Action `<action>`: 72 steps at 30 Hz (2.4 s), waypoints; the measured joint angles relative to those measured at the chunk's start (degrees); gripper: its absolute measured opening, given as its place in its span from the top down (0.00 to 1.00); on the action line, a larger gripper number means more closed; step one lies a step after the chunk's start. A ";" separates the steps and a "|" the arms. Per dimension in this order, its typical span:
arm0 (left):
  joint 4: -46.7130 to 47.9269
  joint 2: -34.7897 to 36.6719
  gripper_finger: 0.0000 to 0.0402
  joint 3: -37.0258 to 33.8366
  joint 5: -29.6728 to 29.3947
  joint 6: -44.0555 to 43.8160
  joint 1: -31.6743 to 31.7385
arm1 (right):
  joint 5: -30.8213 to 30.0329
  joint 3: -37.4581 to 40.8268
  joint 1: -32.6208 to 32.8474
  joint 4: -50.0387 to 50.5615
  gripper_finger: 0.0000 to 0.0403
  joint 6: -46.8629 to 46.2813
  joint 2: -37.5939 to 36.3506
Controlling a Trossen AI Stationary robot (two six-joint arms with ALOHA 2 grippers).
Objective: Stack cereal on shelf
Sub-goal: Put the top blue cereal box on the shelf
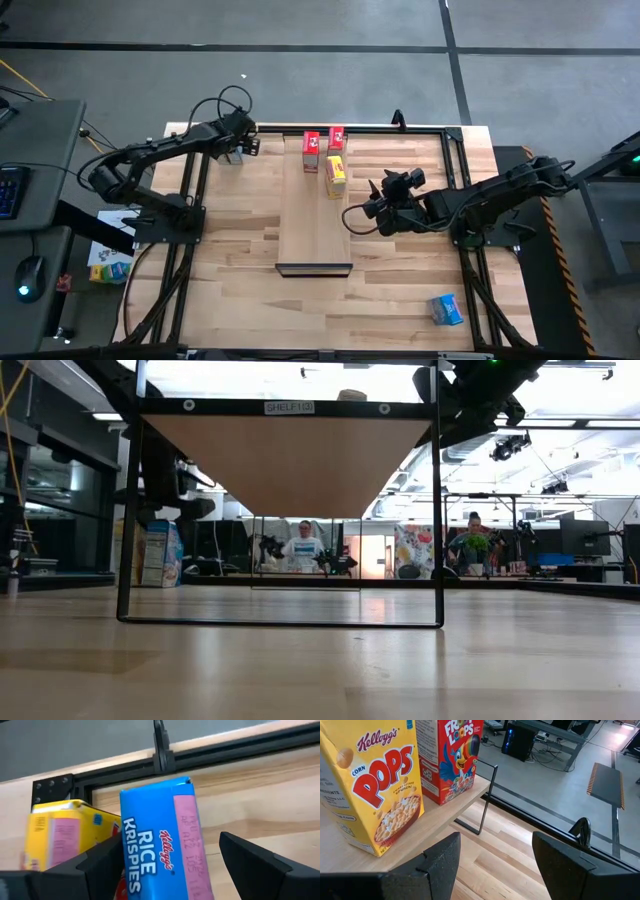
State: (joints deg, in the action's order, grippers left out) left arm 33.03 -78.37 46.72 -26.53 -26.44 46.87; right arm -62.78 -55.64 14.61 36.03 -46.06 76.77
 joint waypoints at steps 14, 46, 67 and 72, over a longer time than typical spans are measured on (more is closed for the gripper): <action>0.05 -2.64 0.24 0.00 -0.70 0.11 0.00 | -0.07 0.00 0.00 0.02 0.40 0.02 0.00; 5.25 13.80 0.67 6.53 13.46 1.15 -3.16 | -0.12 0.00 0.00 -0.14 0.40 0.02 0.00; 11.80 19.27 0.67 28.96 21.65 -2.61 -51.57 | -0.55 0.00 0.00 -1.18 0.40 0.05 -0.02; -0.84 11.32 0.67 28.96 21.66 9.10 -62.66 | -0.57 0.00 0.00 -1.18 0.40 0.07 -0.02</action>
State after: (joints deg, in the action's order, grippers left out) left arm 32.19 -67.05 75.68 -4.87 -17.33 -15.79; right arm -63.35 -55.64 14.61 34.85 -46.00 76.75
